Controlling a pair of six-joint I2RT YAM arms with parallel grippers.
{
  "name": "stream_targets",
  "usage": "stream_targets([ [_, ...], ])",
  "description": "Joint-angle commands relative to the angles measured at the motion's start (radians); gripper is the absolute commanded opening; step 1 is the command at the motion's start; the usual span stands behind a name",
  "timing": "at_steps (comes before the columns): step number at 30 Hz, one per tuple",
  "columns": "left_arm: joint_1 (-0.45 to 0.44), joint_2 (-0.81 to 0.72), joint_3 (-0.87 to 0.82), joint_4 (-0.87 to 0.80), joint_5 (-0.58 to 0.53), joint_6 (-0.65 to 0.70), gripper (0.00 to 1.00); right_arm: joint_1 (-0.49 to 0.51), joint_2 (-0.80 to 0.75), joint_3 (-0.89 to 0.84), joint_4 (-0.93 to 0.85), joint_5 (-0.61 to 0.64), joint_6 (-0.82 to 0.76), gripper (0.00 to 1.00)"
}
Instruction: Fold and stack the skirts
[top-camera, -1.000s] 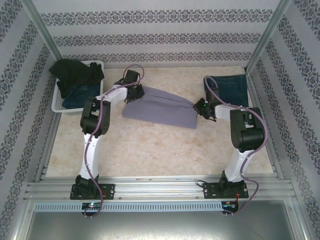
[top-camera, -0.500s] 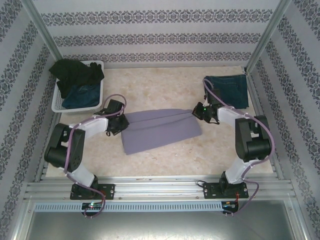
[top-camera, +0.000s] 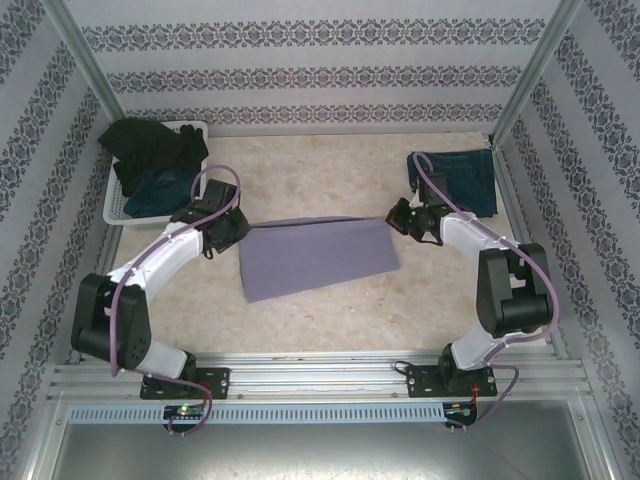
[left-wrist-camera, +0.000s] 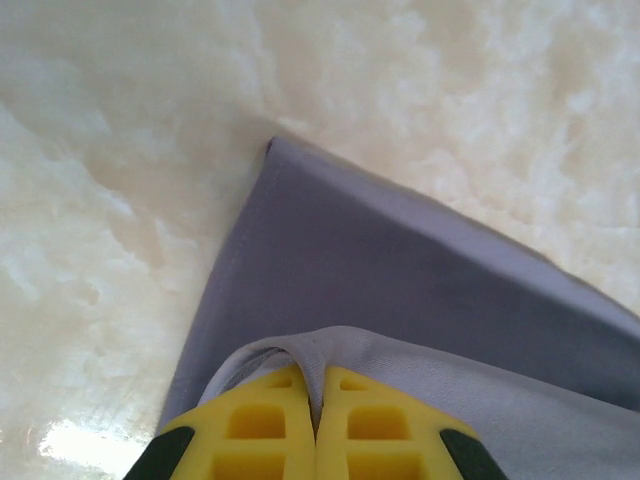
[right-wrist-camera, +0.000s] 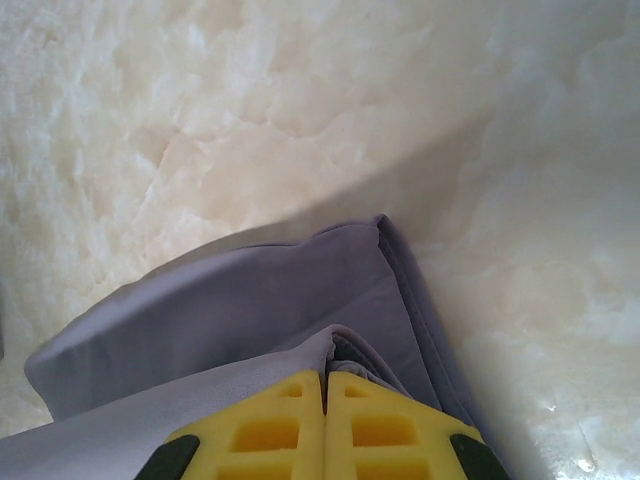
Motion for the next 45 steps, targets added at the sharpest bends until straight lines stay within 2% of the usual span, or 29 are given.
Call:
stream_targets([
  [1,0.013,0.029,0.057,-0.038,-0.039,0.003,0.0,-0.01,0.019,0.039,0.028,-0.005,0.029,0.0],
  [9,0.022,0.078,0.131,-0.043,-0.077,0.051,0.0,-0.017,0.051,0.059,0.051,0.003,0.028,0.0],
  [15,0.053,0.223,0.194,-0.044,-0.098,0.068,0.0,-0.019,0.156,0.128,0.08,-0.028,0.039,0.0],
  [16,0.068,0.26,0.217,-0.043,-0.09,0.07,0.02,-0.02,0.179,0.14,0.106,-0.047,0.048,0.05],
  [20,0.093,0.361,0.36,-0.118,-0.074,0.092,0.76,-0.031,0.212,0.102,0.359,-0.119,0.169,0.41],
  [22,0.09,0.336,0.37,-0.143,-0.055,0.091,0.97,-0.033,0.17,0.059,0.434,-0.086,0.209,0.53],
  [23,0.09,0.301,0.35,-0.141,-0.045,0.084,1.0,-0.029,0.143,0.044,0.435,-0.061,0.202,0.61],
  [25,0.09,0.222,0.301,-0.13,-0.028,0.069,1.0,-0.021,0.081,0.013,0.407,-0.011,0.16,0.78],
  [27,0.08,0.147,0.249,-0.112,-0.01,0.057,1.0,0.004,0.028,-0.005,0.359,0.027,0.1,0.85],
  [28,0.068,0.12,0.232,-0.098,0.009,0.054,1.0,0.023,0.01,-0.004,0.329,0.038,0.067,0.96],
  [33,-0.022,0.139,0.2,-0.004,0.177,-0.006,1.0,0.133,0.019,0.052,0.231,0.046,0.02,0.98],
  [37,-0.095,0.211,0.146,0.114,0.273,-0.1,1.0,0.176,0.123,0.097,0.258,-0.096,0.109,0.98],
  [41,-0.103,0.218,-0.021,0.228,0.279,-0.203,1.0,0.161,0.174,0.082,0.238,-0.095,0.143,0.98],
  [45,-0.062,0.179,-0.144,0.199,0.237,-0.203,1.0,0.104,0.205,0.072,0.141,-0.132,0.088,0.98],
])
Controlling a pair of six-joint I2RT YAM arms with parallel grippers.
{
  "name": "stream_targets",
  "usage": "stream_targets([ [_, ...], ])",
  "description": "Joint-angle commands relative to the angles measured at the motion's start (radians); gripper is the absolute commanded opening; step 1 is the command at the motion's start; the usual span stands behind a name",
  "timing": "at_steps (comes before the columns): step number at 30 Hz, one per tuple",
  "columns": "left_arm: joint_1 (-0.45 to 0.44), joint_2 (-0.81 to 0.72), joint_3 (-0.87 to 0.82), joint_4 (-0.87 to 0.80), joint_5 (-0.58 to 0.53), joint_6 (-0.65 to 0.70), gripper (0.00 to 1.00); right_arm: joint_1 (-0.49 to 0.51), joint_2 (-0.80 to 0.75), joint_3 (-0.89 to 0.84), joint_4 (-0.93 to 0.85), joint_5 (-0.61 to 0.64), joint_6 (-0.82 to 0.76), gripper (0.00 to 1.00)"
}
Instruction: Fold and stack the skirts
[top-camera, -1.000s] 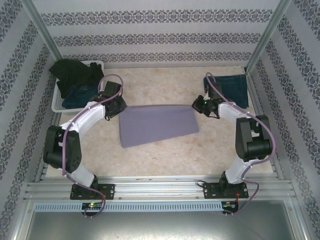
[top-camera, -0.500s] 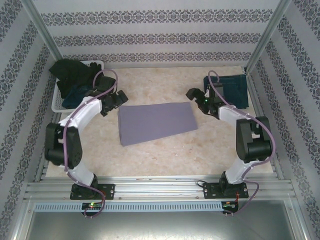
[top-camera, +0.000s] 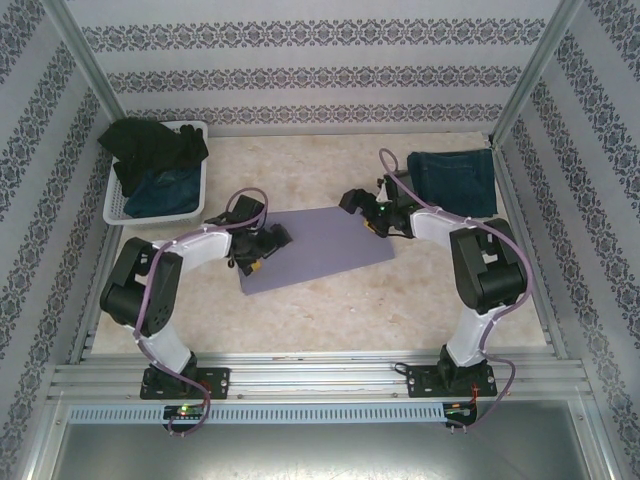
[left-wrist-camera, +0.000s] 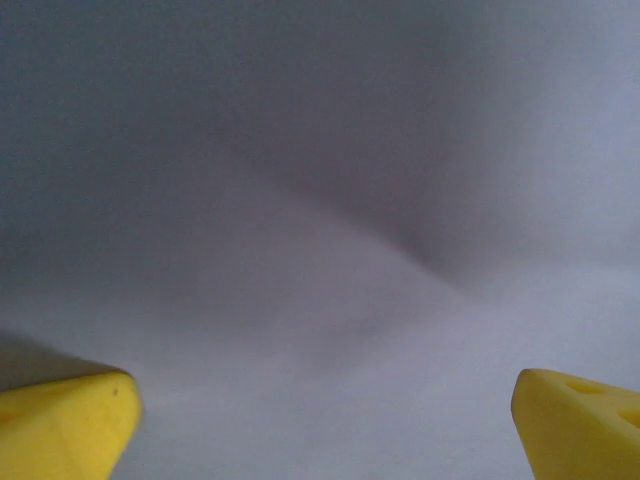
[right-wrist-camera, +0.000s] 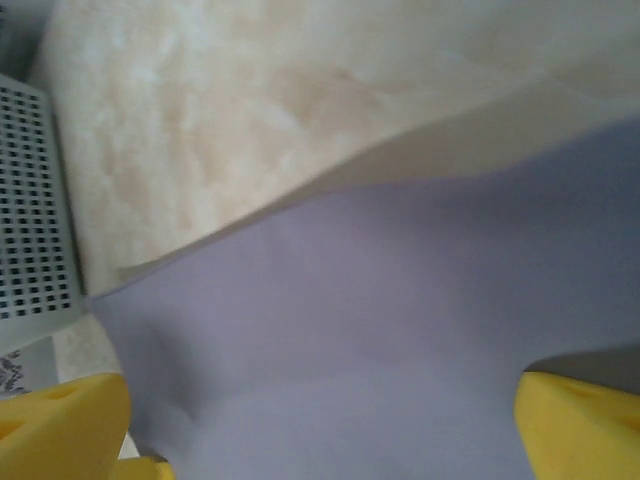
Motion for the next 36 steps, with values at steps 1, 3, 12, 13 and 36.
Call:
stream_targets([
  [1,0.046,-0.037,-0.087,-0.01,-0.019,-0.044,1.0,-0.06,0.006,-0.003,-0.134,-0.031,-0.055,0.98],
  [3,0.057,-0.084,-0.092,-0.039,-0.019,-0.008,1.0,-0.093,-0.039,-0.003,-0.209,-0.037,-0.129,0.98],
  [12,0.066,-0.147,0.018,-0.191,-0.078,0.163,1.0,-0.194,-0.056,0.112,-0.589,-0.091,-0.52,0.8],
  [13,0.074,-0.134,0.027,-0.207,-0.081,0.176,1.0,-0.196,-0.023,0.132,-0.61,-0.124,-0.533,0.74],
  [36,0.109,0.008,-0.086,-0.159,-0.079,0.22,1.0,-0.137,0.21,0.17,-0.444,-0.407,-0.399,0.46],
])
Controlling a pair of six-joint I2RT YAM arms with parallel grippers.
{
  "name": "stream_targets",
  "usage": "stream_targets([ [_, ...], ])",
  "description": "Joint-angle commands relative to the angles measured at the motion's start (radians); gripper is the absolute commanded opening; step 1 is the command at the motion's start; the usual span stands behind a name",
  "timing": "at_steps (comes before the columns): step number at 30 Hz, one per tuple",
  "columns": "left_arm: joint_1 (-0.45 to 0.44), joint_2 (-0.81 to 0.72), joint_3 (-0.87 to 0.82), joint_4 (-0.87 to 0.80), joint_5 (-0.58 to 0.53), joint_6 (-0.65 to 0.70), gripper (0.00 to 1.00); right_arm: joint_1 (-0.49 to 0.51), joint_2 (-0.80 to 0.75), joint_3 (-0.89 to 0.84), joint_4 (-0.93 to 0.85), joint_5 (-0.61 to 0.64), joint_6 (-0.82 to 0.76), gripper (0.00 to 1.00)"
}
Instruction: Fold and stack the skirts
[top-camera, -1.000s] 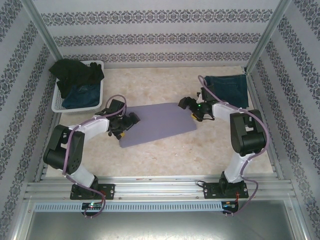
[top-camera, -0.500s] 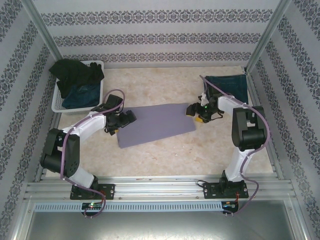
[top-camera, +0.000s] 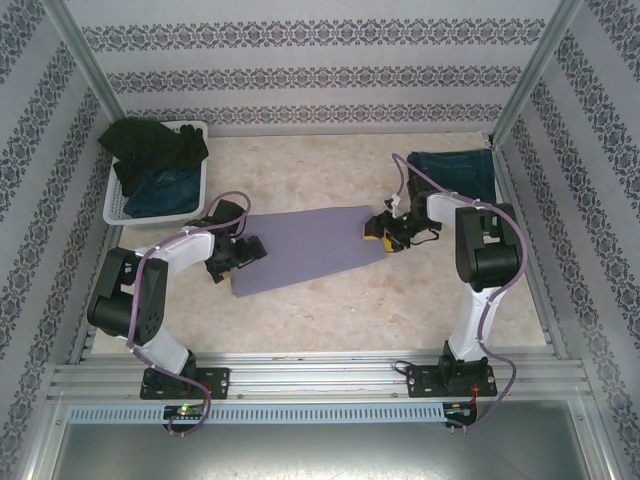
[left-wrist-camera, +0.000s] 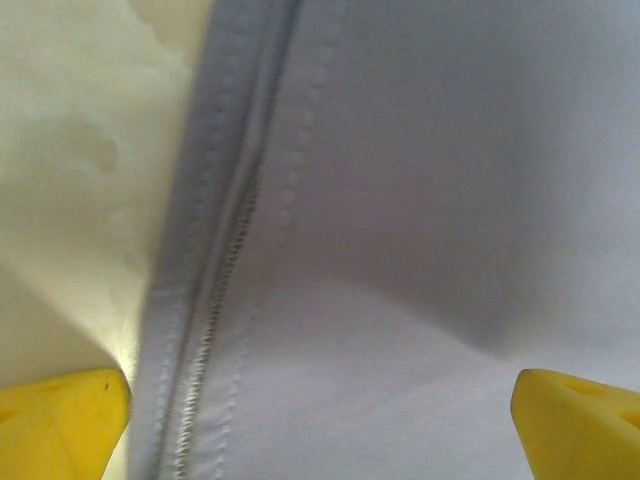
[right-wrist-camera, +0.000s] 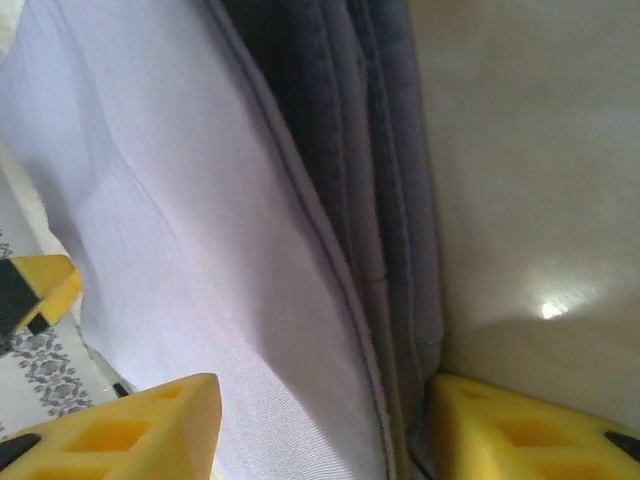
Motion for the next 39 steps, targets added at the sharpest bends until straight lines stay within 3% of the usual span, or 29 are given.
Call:
stream_targets([
  [1,0.007,0.066,-0.042,0.056,0.052,0.004,1.0,0.032,0.045,0.015,0.116,-0.059,0.084,0.39],
  [4,0.007,0.061,-0.042,0.058,0.053,0.012,1.0,0.034,0.029,0.015,0.131,-0.013,0.097,0.16],
  [7,0.007,0.058,-0.042,0.057,0.052,0.019,1.0,0.015,-0.029,0.008,0.116,0.049,0.099,0.0],
  [16,0.007,0.025,-0.016,0.047,0.054,0.039,0.99,0.062,-0.22,0.089,-0.176,0.402,-0.042,0.0],
  [20,0.006,0.059,-0.006,0.077,0.106,0.045,0.82,0.138,-0.251,0.161,-0.268,0.572,-0.086,0.0],
  [24,-0.004,0.067,0.043,0.037,0.122,0.051,0.82,0.213,-0.226,0.228,-0.338,0.634,-0.114,0.0],
  [29,-0.032,-0.056,0.157,-0.087,0.02,0.072,0.86,0.228,-0.212,0.187,-0.287,0.616,-0.086,0.0],
  [33,-0.113,-0.038,0.269,-0.082,0.092,0.079,0.83,0.221,-0.202,0.136,-0.24,0.602,-0.064,0.0],
  [35,-0.162,0.035,0.328,-0.078,0.13,0.057,0.75,0.212,-0.208,0.118,-0.212,0.584,-0.048,0.0],
  [39,-0.229,0.193,0.382,0.056,0.22,-0.01,0.42,0.198,-0.225,0.087,-0.17,0.555,-0.025,0.0],
])
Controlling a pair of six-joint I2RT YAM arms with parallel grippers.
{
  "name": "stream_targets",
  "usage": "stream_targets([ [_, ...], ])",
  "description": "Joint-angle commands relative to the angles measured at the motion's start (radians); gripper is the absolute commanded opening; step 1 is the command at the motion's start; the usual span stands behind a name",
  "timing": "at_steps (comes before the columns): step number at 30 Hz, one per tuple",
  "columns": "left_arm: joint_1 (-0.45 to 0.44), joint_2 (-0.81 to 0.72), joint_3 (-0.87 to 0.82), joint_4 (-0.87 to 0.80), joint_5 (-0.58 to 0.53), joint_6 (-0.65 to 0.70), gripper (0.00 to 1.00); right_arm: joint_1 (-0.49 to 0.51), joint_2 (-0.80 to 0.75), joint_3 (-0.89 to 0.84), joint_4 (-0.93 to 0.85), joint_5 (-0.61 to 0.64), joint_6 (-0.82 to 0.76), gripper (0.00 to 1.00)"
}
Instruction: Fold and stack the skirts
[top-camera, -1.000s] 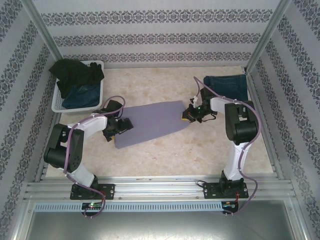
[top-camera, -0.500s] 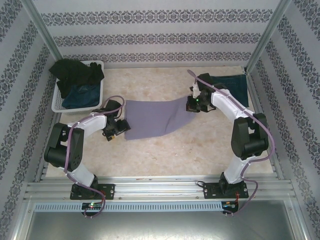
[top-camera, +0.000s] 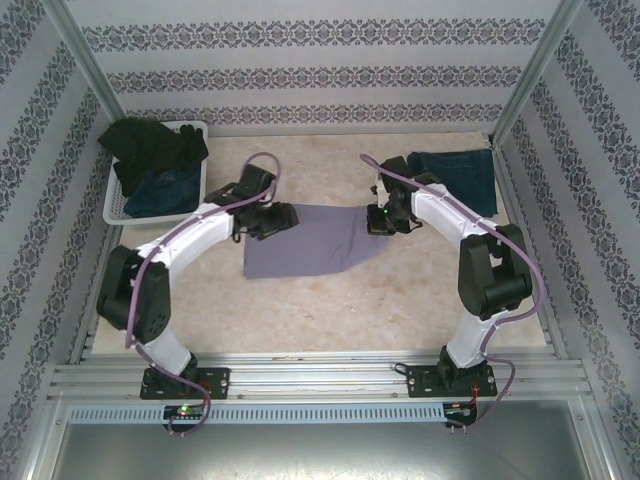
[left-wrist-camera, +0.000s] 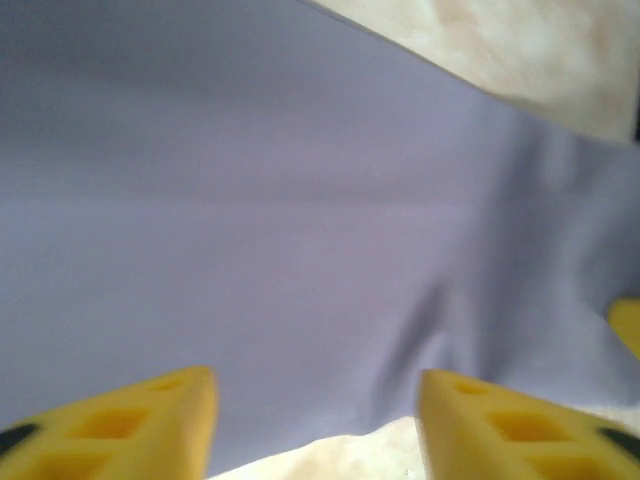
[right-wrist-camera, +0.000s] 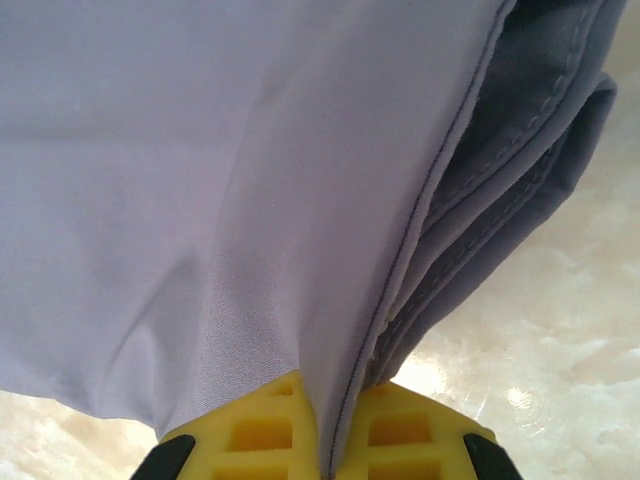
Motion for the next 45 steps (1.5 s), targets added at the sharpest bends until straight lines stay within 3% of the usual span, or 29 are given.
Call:
stream_targets([
  [1,-0.04,0.153,0.023,0.079,0.098,-0.053,0.36,-0.011,-0.012,-0.024,0.049,-0.025,0.031,0.0],
  [8,-0.069,0.369,0.156,0.152,0.223,-0.071,0.01,-0.017,-0.034,-0.038,0.058,-0.034,0.026,0.0],
  [9,-0.072,0.384,0.151,0.146,0.214,-0.075,0.0,-0.017,-0.039,-0.041,0.062,-0.032,0.029,0.0],
  [15,-0.069,0.447,0.055,0.145,0.175,-0.121,0.0,-0.008,-0.07,-0.006,0.087,-0.086,0.059,0.0],
  [26,-0.069,0.382,-0.002,0.204,0.16,-0.159,0.0,0.153,-0.027,0.089,0.208,-0.292,0.124,0.0],
  [33,-0.055,0.342,0.005,0.209,0.152,-0.155,0.0,0.139,0.049,-0.07,0.296,-0.223,0.184,0.0],
  [39,-0.039,0.292,0.005,0.212,0.187,-0.16,0.0,0.118,0.209,-0.082,0.259,-0.193,0.21,0.0],
  [42,-0.023,0.202,0.014,0.161,0.196,-0.137,0.08,0.11,0.234,-0.08,0.254,-0.161,0.225,0.0],
  [45,0.014,0.079,-0.005,0.057,0.12,-0.07,0.21,0.105,0.223,-0.079,0.249,-0.144,0.226,0.0],
])
